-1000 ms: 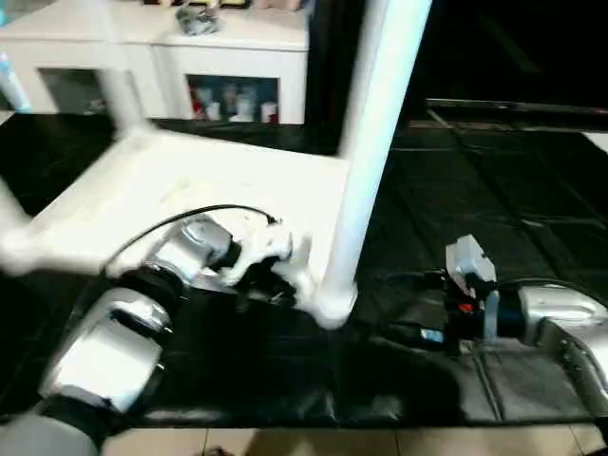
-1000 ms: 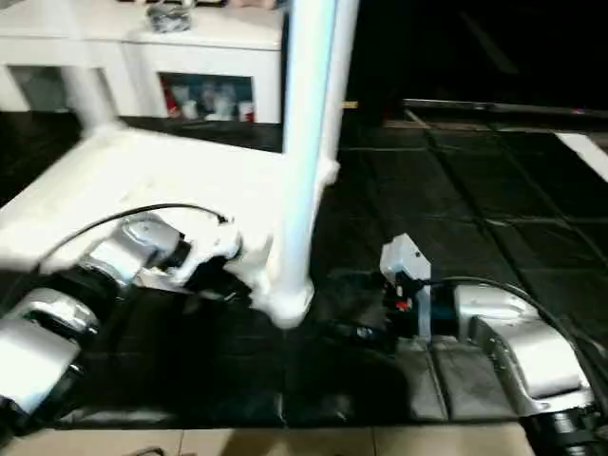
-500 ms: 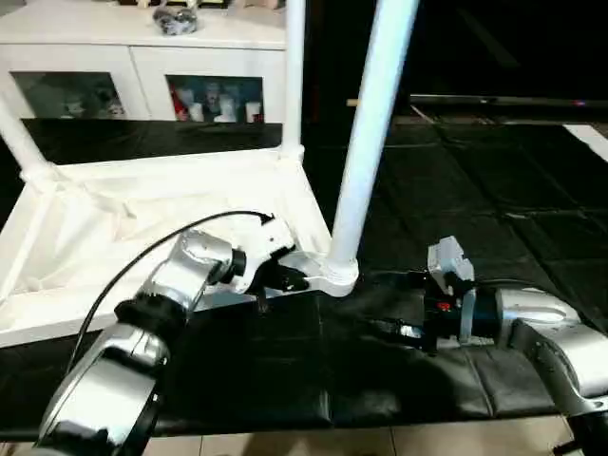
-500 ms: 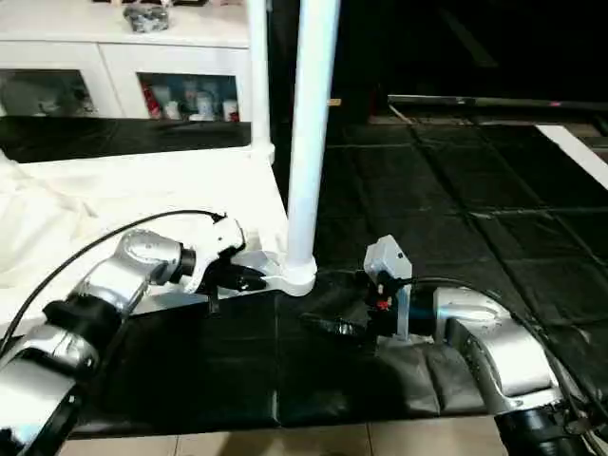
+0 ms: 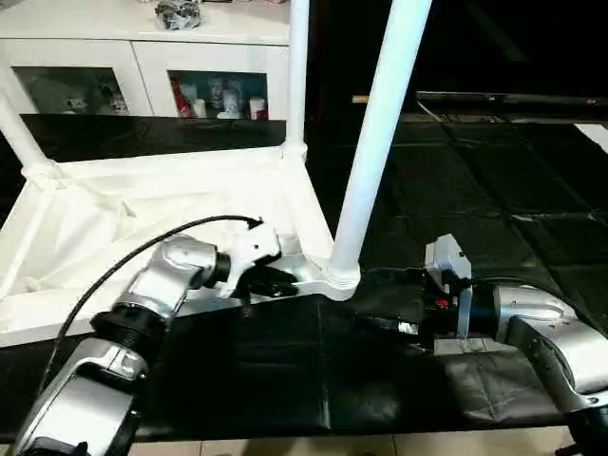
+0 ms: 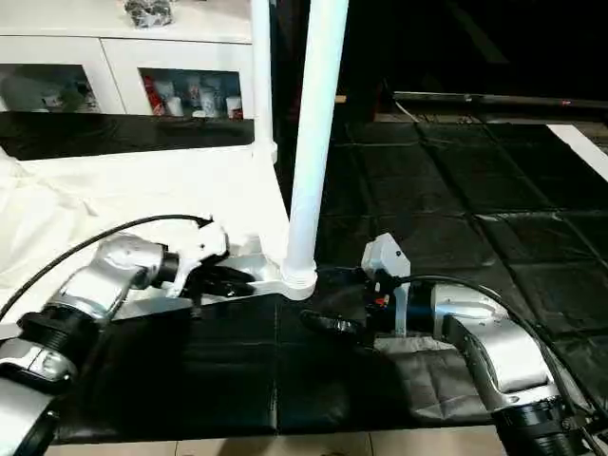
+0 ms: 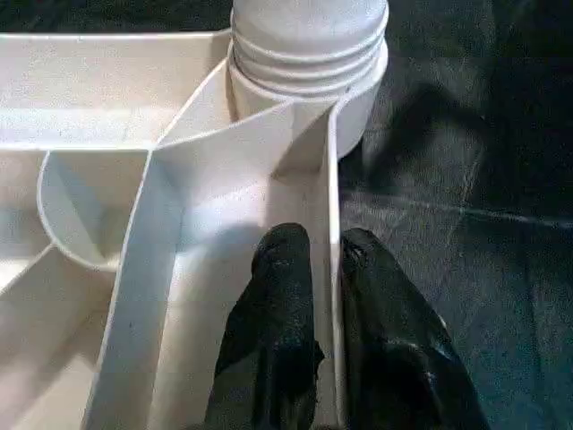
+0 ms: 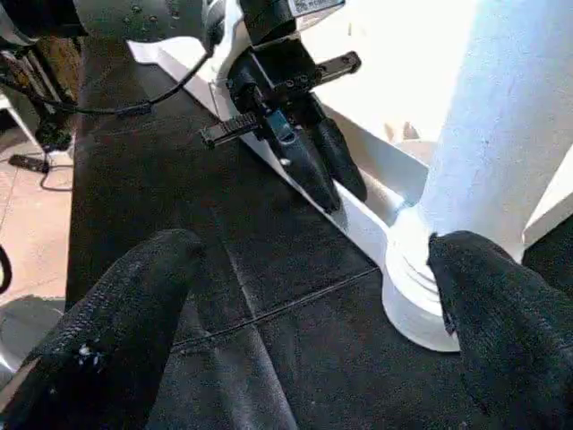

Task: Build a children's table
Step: Rotate leg to tighten

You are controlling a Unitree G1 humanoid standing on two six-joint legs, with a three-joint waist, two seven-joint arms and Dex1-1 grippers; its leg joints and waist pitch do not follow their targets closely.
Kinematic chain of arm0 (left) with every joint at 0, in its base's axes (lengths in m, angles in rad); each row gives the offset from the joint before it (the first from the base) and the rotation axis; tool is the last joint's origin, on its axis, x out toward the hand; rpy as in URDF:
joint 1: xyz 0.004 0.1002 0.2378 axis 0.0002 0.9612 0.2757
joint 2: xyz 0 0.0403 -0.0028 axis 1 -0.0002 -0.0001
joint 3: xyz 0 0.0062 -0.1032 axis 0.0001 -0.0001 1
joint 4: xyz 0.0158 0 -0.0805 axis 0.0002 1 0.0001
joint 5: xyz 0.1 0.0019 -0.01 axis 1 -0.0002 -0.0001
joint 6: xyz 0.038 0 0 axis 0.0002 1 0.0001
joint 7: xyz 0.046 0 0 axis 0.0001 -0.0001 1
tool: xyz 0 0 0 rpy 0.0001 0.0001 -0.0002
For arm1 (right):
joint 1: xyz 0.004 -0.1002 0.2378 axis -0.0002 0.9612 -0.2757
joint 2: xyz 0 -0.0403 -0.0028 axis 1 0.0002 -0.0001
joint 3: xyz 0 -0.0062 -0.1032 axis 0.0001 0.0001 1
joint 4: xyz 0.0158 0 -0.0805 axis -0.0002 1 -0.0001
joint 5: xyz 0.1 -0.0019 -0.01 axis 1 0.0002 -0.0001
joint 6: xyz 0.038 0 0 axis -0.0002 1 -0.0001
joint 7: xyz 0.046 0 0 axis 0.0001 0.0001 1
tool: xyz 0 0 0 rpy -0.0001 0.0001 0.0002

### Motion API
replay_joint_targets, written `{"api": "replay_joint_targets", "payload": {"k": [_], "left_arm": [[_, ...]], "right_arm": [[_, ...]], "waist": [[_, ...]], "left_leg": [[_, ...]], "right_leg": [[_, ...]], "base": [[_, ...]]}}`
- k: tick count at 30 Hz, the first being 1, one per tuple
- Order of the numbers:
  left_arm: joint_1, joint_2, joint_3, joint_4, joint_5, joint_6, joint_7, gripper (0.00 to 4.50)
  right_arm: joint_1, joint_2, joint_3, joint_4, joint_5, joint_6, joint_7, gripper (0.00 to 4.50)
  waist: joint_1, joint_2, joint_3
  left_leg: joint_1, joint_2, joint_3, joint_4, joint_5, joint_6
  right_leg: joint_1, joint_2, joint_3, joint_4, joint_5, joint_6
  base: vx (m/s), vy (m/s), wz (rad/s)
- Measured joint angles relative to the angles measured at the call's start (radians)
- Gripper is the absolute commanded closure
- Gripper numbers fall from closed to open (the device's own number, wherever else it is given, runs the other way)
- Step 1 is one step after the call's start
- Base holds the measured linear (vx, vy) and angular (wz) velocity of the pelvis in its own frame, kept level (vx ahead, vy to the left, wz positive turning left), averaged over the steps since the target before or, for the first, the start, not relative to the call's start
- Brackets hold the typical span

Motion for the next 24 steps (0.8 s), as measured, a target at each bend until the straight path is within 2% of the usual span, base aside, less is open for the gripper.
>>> {"api": "replay_joint_targets", "payload": {"k": [7,15,18,21,24], "left_arm": [[0.003,0.024,-0.001,-0.002,-0.016,0.012,-0.031,4.45],[0.004,0.028,0.0,-0.002,-0.018,-0.003,-0.051,4.45],[0.019,0.049,0.0,-0.02,-0.033,-0.007,-0.105,4.45],[0.044,0.074,-0.007,-0.063,-0.046,-0.006,-0.181,4.45],[0.062,0.083,-0.032,-0.099,-0.055,-0.017,-0.238,4.45]], "right_arm": [[0.0,0.0,0.0,0.001,-0.002,-0.004,0.001,0.0],[-0.013,0.005,0.0,0.037,-0.011,-0.02,-0.007,0.0],[-0.03,0.007,-0.001,0.051,-0.011,-0.022,-0.011,0.0],[-0.051,0.008,-0.002,0.082,-0.018,-0.029,-0.01,0.0],[-0.091,0.01,0.002,0.13,-0.034,-0.051,0.009,0.0]], "waist": [[0.001,0.0,0.0],[0.0,0.0,0.0],[0.001,0.0,0.0],[0.009,0.0,0.0],[0.025,0.0,0.0]], "left_leg": [[0.0,0.0,0.0,0.001,0.0,0.0],[0.0,0.0,0.0,0.0,0.0,0.0],[-0.001,0.0,0.0,0.0,0.0,0.0],[-0.002,0.001,0.0,-0.001,0.0,0.0],[-0.001,0.001,0.002,-0.001,0.0,0.0]], "right_leg": [[0.0,0.0,0.0,0.0,0.0,0.0],[0.0,0.0,0.0,0.0,0.0,0.0],[0.0,0.0,0.0,0.0,0.0,0.0],[-0.001,0.0,0.001,0.0,0.0,0.0],[-0.001,0.0,0.002,0.0,0.001,-0.001]], "base": [[0.0,0.0,0.0],[0.0,0.0,0.0],[0.0,0.0,0.0],[0.0,0.0,0.0],[0.0,0.0,0.0]]}}
